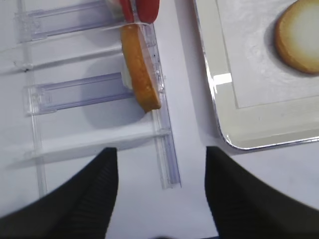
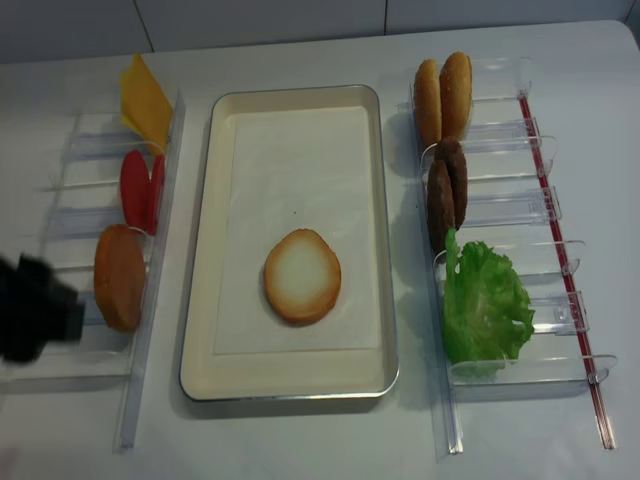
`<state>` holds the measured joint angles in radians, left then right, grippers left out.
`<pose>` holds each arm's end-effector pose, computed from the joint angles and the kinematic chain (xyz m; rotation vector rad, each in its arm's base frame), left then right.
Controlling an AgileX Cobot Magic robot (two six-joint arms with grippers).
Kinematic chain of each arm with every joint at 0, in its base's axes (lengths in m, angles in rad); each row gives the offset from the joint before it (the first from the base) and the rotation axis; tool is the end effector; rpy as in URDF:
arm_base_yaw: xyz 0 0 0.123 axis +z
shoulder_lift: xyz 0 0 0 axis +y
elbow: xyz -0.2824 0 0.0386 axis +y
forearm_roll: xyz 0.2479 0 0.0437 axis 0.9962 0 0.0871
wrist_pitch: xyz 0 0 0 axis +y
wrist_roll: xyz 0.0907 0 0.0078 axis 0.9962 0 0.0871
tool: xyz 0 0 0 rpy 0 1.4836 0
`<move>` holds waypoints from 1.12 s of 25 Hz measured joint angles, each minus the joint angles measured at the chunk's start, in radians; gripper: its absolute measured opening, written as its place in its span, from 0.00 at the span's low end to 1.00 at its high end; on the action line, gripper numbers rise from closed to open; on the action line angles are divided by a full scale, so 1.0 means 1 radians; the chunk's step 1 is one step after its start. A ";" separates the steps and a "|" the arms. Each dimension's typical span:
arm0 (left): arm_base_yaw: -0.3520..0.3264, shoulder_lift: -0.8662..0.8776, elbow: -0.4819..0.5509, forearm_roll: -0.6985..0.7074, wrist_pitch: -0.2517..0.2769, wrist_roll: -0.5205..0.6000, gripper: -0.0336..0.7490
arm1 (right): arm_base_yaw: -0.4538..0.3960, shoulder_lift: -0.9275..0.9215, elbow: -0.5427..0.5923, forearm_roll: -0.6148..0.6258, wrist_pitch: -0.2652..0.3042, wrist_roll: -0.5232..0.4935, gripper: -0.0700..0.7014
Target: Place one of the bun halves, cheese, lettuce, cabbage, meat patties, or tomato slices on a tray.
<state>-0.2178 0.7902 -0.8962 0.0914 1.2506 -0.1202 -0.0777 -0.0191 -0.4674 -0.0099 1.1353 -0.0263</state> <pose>0.1141 -0.0172 0.3415 0.1357 2.6168 0.0062 -0.0074 -0.0002 0.2621 0.0557 2.1325 -0.0733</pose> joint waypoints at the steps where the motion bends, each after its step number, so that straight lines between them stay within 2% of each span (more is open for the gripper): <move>1: 0.000 -0.047 0.021 0.003 0.002 0.000 0.51 | 0.000 0.000 0.000 0.000 0.000 0.000 0.62; 11: 0.000 -0.406 0.153 0.011 0.013 0.000 0.50 | 0.000 0.000 0.000 0.000 0.000 0.000 0.62; 16: 0.000 -0.601 0.254 0.011 0.017 0.016 0.50 | 0.000 0.000 0.000 0.000 0.000 0.002 0.62; 22: 0.000 -0.731 0.333 0.007 0.022 0.023 0.50 | 0.000 0.000 0.000 0.000 0.000 0.002 0.62; 28: 0.000 -0.791 0.403 -0.008 -0.050 0.052 0.50 | 0.000 0.000 0.000 0.000 0.000 0.002 0.62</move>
<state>-0.2178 -0.0009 -0.4930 0.0836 1.2005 -0.0686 -0.0777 -0.0191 -0.4674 -0.0099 1.1353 -0.0246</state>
